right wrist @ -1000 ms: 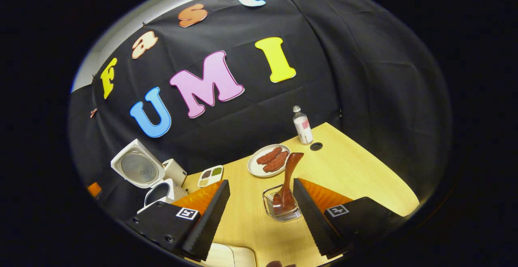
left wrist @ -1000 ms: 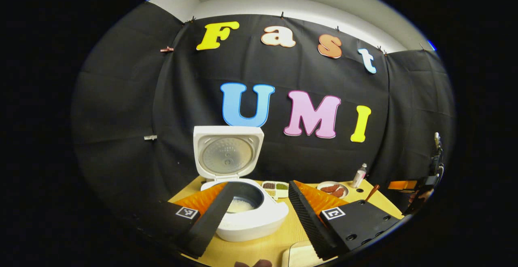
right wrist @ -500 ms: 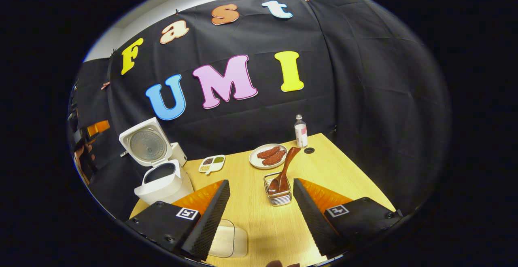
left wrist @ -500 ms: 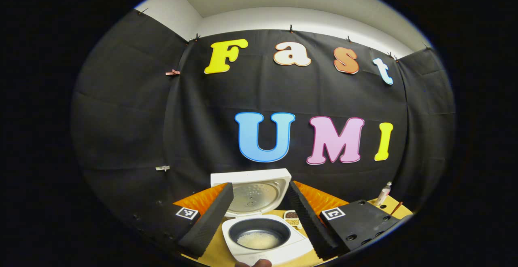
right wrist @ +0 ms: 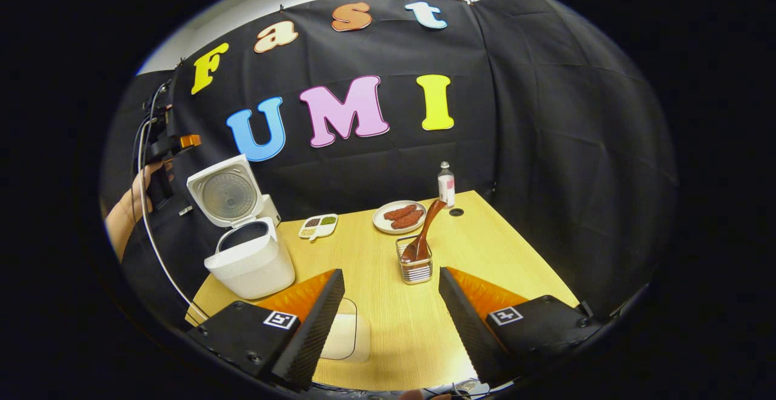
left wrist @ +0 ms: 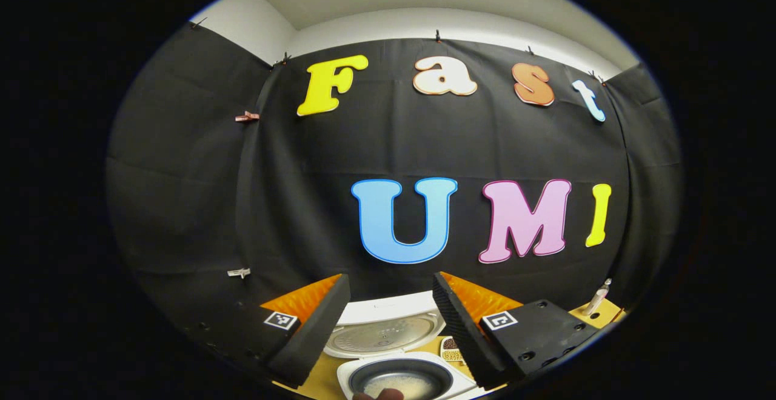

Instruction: Close the left gripper, press the button to open the rice cooker; take a wooden spoon from the chopstick holder with the right hand, scoop a spoonful of rice and pour it into the rice cooker, then put the wooden spoon back into the chopstick holder.

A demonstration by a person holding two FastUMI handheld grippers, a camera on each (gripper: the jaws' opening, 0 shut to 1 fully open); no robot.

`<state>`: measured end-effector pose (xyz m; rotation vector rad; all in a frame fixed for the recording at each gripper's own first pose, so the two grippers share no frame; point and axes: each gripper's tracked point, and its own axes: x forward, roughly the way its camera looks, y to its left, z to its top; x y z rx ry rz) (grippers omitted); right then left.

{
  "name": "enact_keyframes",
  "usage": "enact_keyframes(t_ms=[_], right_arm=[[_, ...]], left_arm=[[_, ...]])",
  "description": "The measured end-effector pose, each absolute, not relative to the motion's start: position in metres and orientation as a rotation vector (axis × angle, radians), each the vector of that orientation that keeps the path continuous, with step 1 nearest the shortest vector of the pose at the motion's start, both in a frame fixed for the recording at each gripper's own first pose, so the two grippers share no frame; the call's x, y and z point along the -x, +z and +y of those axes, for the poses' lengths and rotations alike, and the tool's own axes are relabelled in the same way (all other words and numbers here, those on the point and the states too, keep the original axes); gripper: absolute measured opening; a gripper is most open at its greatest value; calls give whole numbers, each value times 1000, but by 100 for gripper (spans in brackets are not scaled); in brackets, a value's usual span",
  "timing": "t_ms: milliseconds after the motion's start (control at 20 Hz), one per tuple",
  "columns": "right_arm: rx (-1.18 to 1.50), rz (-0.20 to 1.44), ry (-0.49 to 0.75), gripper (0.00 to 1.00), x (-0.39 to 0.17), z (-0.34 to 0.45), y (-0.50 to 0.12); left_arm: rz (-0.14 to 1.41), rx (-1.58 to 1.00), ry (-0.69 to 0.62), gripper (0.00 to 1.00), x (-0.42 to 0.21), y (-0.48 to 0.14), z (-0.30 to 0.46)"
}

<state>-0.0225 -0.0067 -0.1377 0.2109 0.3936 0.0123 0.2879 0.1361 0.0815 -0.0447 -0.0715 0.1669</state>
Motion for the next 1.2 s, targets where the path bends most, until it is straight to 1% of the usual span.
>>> enact_keyframes(t_ms=[300,500,550,600,850,1050,1200], right_arm=[[-190,382,-44,99,36,-20,-128],[-202,394,-74,98,42,-26,-132],[-200,397,-79,98,44,-27,-133],[-197,400,-80,99,45,-27,-135],[-185,422,-54,99,45,-25,-140],[-171,417,-23,99,41,-25,-135],[-160,421,-8,99,40,-28,-135]], left_arm=[[63,36,195,94,-355,42,158],[167,86,210,94,-373,8,161],[177,90,221,95,-371,4,160],[163,74,223,100,-370,7,159],[188,11,251,99,-341,-6,140],[195,58,277,100,-310,-21,119],[230,72,296,99,-287,-39,103]])
